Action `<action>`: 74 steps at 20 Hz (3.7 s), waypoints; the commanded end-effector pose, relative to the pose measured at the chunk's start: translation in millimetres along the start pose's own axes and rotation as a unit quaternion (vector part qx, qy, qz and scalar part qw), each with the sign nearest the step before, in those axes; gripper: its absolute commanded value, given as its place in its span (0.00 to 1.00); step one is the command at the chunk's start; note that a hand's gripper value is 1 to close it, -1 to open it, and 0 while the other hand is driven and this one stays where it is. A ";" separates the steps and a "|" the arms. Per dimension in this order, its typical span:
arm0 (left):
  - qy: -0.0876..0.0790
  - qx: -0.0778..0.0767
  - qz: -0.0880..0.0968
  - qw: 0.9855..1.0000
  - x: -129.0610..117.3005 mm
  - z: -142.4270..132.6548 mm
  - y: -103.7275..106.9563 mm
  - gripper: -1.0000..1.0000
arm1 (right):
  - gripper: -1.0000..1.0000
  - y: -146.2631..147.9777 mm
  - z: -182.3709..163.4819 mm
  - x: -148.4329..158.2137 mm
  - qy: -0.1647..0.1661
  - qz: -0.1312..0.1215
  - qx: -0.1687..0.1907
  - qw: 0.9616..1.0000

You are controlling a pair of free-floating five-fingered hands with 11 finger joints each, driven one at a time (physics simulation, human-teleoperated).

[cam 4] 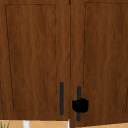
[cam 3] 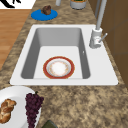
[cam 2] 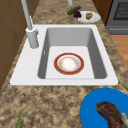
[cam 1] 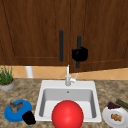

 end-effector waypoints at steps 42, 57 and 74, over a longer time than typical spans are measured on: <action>0.000 0.000 0.000 1.000 0.0 0.0 0.0 0.50 | 1.00 -225.9 -54.3 -56.6 -0.087 0.004 0.152 0.985; 0.000 0.000 0.000 1.000 0.0 0.0 0.0 0.50 | 1.00 -305.3 -90.7 -66.1 -0.107 0.013 0.219 0.970; 0.000 0.000 0.000 1.000 0.0 0.0 0.0 0.50 | 1.00 -396.4 -160.4 -72.4 -0.135 0.022 0.308 0.941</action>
